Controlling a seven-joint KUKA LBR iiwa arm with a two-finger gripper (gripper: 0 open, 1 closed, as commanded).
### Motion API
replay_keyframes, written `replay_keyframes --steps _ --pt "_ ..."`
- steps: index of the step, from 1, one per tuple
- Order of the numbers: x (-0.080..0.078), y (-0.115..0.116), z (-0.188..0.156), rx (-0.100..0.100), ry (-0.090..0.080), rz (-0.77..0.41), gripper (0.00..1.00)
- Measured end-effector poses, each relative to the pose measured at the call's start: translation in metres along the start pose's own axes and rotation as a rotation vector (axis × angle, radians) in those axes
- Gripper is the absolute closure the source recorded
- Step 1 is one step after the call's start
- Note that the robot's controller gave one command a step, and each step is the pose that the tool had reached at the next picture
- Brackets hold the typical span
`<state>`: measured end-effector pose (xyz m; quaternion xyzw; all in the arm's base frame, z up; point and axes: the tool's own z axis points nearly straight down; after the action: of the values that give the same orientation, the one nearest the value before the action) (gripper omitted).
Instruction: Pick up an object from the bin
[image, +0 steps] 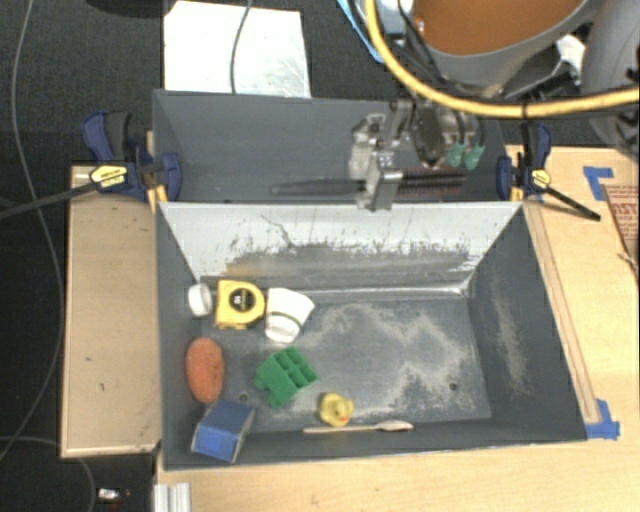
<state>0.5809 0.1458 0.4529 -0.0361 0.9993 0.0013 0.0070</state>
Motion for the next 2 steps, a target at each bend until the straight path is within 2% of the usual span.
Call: replay_keyframes --steps 1,2 --pt "0.043 0.002 -0.011 -0.001 -0.011 -0.099 0.0" --pt "0.037 -0.001 0.004 -0.002 -0.014 -0.082 0.0"
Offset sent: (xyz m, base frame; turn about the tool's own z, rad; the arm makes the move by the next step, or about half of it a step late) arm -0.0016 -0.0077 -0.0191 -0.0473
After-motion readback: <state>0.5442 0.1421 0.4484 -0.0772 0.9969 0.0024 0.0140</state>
